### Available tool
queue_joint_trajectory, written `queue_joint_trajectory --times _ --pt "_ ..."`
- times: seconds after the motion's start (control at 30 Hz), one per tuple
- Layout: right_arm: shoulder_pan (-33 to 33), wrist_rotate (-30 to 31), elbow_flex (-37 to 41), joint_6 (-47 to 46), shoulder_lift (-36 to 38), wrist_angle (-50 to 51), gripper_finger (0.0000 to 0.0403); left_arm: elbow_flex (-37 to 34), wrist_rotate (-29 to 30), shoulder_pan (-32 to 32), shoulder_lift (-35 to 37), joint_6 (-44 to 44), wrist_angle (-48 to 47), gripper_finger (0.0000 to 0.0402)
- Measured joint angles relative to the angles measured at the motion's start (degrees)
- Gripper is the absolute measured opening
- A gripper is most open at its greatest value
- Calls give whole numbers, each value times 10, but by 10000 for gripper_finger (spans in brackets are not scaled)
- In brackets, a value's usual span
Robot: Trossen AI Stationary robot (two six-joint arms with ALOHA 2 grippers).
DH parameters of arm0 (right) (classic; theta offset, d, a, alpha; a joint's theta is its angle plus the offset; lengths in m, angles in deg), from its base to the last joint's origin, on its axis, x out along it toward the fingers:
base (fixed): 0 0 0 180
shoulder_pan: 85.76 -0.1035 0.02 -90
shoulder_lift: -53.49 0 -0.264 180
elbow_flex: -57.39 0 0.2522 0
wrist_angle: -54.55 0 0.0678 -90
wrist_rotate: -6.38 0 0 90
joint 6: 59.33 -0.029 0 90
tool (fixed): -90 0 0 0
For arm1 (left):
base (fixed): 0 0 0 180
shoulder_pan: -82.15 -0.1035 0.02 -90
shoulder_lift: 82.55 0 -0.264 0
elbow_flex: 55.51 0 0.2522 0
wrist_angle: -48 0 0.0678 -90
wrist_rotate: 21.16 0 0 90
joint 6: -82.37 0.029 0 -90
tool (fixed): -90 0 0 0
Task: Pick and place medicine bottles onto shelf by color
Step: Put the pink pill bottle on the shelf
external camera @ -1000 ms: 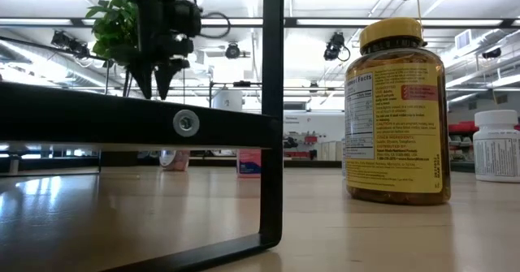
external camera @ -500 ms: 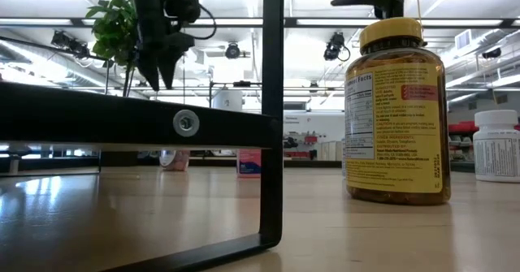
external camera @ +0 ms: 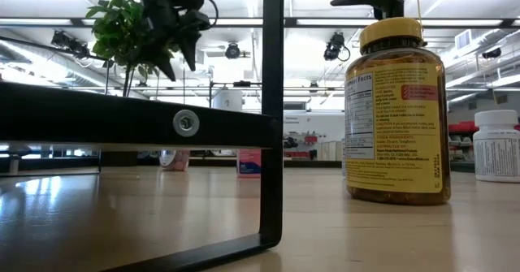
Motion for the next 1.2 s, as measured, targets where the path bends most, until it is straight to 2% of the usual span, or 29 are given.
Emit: queue_joint_trajectory --times 0.17,0.37,0.47,0.63,0.9,1.2 --pt "0 0 0 -1 0 0 261 0 -1 0 -26 -45 -12 271" --pt "0 -5 0 -8 0 0 261 0 -3 4 -29 -51 -9 277" --pt "-1 -9 0 -6 0 0 261 -1 -2 7 -29 -28 -42 275" --pt "0 -9 0 2 0 1 261 -5 43 17 -48 -4 -76 275" --pt "0 -19 0 2 0 1 261 -4 44 36 -95 28 -82 276" --pt "0 -22 0 -6 0 1 261 -4 51 57 -131 11 -61 312"
